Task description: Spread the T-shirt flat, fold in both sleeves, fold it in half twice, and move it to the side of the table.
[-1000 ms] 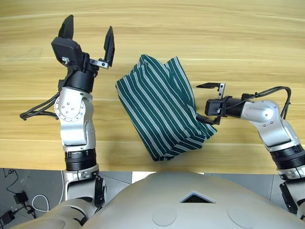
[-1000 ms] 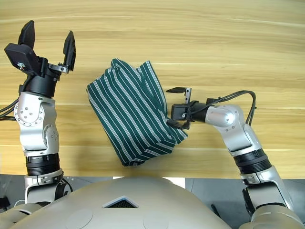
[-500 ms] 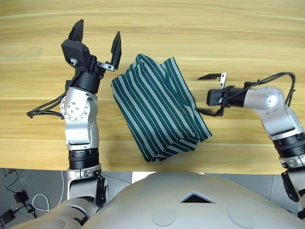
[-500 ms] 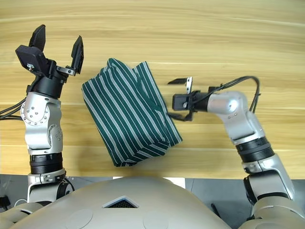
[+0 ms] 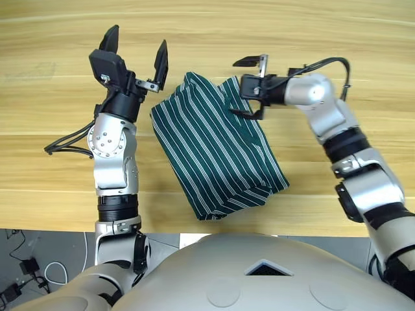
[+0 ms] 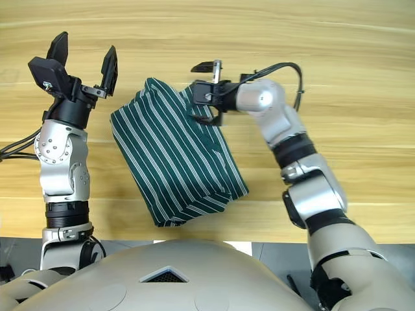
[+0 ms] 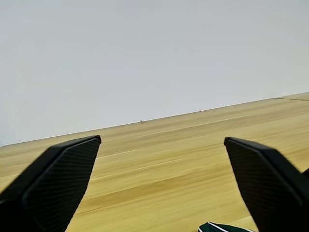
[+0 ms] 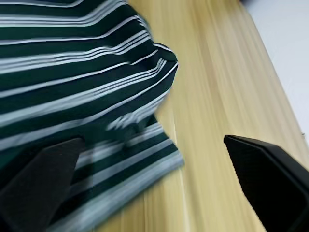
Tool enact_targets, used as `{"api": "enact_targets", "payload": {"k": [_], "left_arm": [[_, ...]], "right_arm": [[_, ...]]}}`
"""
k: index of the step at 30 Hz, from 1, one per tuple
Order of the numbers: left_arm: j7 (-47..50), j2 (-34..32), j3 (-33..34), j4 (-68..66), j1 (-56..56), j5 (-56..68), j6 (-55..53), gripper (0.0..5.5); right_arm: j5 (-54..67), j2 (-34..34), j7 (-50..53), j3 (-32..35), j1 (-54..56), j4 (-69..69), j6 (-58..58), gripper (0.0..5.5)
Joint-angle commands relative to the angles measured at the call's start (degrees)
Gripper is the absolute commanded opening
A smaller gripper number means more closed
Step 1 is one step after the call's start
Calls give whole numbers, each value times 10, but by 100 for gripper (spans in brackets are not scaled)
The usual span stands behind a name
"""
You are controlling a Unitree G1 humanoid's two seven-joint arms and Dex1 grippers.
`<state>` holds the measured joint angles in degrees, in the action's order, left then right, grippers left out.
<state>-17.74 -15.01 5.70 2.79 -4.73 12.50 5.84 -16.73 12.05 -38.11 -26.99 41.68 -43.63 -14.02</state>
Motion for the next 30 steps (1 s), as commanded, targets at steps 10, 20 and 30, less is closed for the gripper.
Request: {"api": "enact_targets", "payload": {"k": [10, 20, 30], "left_arm": [[-6, 11, -15, -29, 0, -20, 17, 474], [10, 21, -19, -23, -1, -33, 20, 474], [17, 27, -20, -15, 10, -42, 21, 474]], "right_arm": [[-36, -80, 174, 36, 125, -298, -37, 540], [-57, -33, 186, 43, 80, -328, 38, 540], [-27, 32, 214, 95, 23, -294, 28, 540]]}}
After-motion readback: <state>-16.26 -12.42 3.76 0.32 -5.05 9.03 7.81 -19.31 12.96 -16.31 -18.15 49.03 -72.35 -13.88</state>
